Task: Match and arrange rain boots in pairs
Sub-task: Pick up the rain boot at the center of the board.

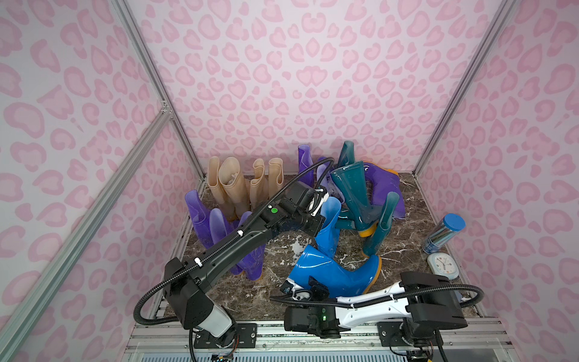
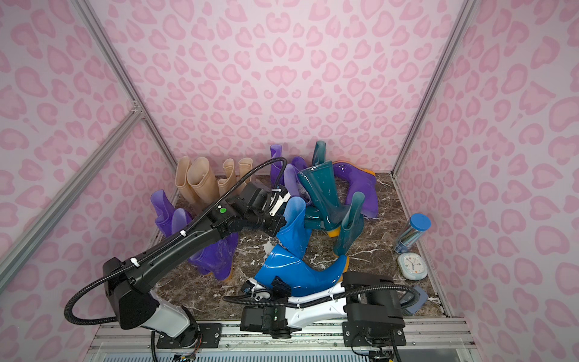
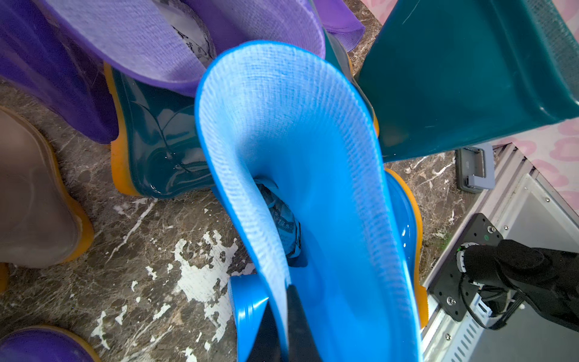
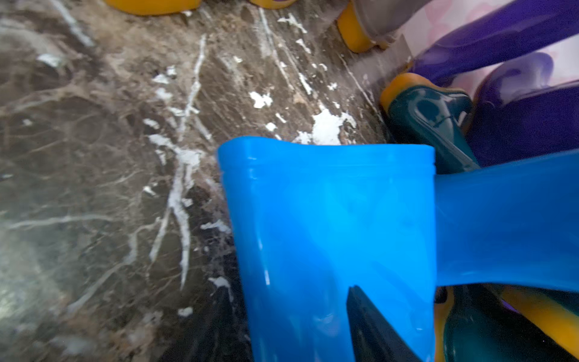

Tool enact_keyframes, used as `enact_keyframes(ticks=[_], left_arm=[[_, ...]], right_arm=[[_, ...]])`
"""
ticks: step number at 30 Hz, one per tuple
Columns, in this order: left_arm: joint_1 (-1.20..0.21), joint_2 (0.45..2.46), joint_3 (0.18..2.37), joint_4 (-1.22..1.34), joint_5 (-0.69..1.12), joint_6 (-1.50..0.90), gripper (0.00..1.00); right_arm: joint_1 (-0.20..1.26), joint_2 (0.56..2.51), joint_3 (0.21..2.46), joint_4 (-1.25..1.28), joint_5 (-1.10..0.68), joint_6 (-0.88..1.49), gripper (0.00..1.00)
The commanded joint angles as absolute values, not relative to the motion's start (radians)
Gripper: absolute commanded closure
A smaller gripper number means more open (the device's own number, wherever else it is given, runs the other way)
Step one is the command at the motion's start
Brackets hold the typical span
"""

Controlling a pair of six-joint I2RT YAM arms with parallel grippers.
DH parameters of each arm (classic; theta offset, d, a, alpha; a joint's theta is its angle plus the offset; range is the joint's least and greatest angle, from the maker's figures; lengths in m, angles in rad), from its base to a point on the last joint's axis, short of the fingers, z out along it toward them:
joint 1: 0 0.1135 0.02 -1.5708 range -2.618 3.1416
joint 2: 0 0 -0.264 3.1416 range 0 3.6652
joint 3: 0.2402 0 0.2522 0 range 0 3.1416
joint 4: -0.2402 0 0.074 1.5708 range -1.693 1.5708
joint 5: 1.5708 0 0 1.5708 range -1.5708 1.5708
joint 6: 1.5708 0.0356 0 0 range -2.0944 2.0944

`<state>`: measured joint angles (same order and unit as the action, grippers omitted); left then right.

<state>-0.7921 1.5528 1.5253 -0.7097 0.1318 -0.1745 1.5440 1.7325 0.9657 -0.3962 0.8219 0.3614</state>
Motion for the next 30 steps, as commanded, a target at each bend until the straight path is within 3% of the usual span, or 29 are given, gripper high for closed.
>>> enact_keyframes(ticks=[1, 3, 4, 12, 30], left_arm=[[-0.785, 1.549, 1.543, -0.683, 0.129, -0.161, 0.98], [-0.780, 1.548, 1.542, -0.682, 0.129, -0.158, 0.98], [-0.779, 1.545, 1.541, -0.685, 0.126, -0.157, 0.98], [-0.766, 1.520, 1.551, -0.682, 0.117, -0.160, 0.98], [-0.724, 1.420, 1.567, -0.764, 0.028, -0.128, 0.98]], right_arm=[[1.543, 1.694, 0.939, -0.394, 0.904, 0.412, 0.76], [1.543, 1.674, 0.931, -0.400, 0.907, 0.425, 0.95], [1.545, 1.663, 0.934, -0.413, 0.914, 0.439, 1.00], [1.549, 1.534, 0.895, -0.429, 0.931, 0.494, 1.00], [1.506, 0.785, 0.658, -0.374, 0.895, 0.587, 1.00]])
